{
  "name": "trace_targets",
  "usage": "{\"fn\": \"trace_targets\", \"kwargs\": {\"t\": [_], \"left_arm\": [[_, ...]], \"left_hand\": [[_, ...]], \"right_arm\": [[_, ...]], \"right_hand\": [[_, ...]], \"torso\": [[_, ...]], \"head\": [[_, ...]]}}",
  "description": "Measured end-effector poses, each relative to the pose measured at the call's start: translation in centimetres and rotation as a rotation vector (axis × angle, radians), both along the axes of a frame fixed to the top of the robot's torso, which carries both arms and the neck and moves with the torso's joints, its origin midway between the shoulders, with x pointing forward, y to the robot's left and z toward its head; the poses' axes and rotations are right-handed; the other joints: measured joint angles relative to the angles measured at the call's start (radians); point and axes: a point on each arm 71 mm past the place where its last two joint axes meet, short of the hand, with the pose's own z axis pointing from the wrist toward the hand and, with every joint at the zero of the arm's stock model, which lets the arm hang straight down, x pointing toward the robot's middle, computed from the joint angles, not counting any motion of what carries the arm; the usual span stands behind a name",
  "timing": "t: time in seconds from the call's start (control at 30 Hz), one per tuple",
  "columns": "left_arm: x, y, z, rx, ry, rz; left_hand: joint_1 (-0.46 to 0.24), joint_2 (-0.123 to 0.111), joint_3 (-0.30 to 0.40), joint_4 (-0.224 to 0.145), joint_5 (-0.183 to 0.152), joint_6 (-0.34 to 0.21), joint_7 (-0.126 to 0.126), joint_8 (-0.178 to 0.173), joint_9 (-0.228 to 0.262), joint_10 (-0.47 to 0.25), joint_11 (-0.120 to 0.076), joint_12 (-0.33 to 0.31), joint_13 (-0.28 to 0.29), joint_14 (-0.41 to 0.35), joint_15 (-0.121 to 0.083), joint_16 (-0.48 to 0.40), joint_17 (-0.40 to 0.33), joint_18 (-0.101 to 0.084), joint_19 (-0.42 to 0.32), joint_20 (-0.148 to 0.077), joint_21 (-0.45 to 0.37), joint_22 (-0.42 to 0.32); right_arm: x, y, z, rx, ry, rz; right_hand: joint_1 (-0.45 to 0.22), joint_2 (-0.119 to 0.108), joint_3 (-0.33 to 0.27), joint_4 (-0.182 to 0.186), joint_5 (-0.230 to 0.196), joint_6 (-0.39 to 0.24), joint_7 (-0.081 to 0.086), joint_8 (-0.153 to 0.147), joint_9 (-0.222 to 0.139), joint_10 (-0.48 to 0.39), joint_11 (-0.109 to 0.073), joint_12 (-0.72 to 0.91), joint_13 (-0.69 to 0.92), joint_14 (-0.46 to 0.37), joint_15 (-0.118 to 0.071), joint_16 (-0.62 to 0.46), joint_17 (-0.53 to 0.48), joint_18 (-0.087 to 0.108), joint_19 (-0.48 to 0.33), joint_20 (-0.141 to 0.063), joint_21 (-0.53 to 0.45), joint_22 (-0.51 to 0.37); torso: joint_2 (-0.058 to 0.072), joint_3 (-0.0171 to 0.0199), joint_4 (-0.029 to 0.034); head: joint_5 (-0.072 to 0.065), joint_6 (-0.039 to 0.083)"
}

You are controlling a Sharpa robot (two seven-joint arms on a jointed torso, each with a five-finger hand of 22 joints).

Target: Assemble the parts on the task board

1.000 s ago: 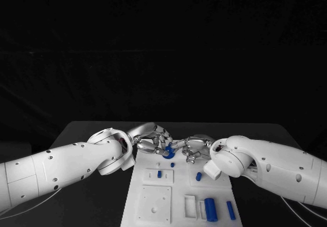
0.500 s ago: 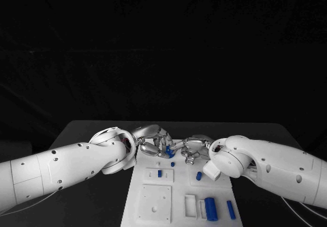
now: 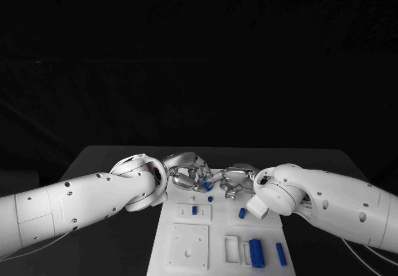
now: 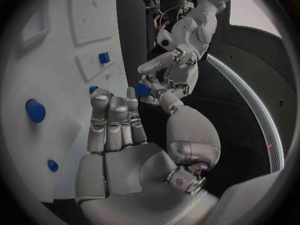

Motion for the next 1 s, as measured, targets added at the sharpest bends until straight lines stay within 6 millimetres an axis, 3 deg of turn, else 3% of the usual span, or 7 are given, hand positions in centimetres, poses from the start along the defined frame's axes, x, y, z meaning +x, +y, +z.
{"fn": "trace_targets", "kwargs": {"t": [0.53,0.93,1.0], "left_arm": [[0.11,0.04,-0.07,0.009,0.011,-0.002],[0.07,-0.19,-0.16,0.017,0.02,-0.004],[0.08,-0.21,-0.19,0.019,0.023,-0.003]], "left_hand": [[-0.011,0.045,0.002,0.002,0.005,0.029,-0.008,0.011,-0.007,0.039,-0.005,-0.045,-0.024,0.009,-0.009,0.005,0.001,0.0,0.009,-0.002,0.004,0.001],[-0.012,0.045,-0.002,0.008,0.005,0.03,-0.009,0.012,-0.014,0.042,-0.004,-0.065,-0.032,0.009,-0.009,0.005,0.001,0.0,0.013,-0.006,0.004,0.001],[-0.024,0.033,-0.009,0.014,0.005,0.031,-0.009,0.012,-0.017,0.044,-0.002,-0.069,-0.034,0.009,-0.009,0.005,0.001,0.0,0.013,-0.006,0.004,0.001]], "right_arm": [[-0.07,0.11,-0.06,-0.012,0.001,0.012],[-0.16,0.27,-0.04,-0.016,0.001,0.018],[-0.17,0.3,-0.03,-0.016,0.0,0.018]], "right_hand": [[0.0,0.0,0.003,-0.003,0.0,0.002,0.002,0.0,0.0,0.002,0.001,0.0,0.0,0.001,0.001,0.0,0.0,0.0,0.0,0.0,0.0,0.0],[-0.001,-0.001,0.003,-0.003,0.0,0.002,0.002,0.003,0.0,0.002,0.001,0.0,-0.001,0.002,0.002,0.0,0.0,0.0,0.0,0.0,0.0,0.0],[-0.001,-0.001,0.003,-0.003,0.0,0.004,0.0,0.003,0.0,0.002,0.002,0.0,-0.001,0.002,0.002,0.0,0.0,0.0,0.0,0.0,0.0,0.0]], "torso": [[0.0,0.0003,0.0001],[0.0,0.0003,0.0006],[0.0,0.0003,0.0006]], "head": [[-0.001,-0.001],[-0.001,-0.002],[-0.001,-0.002]]}}
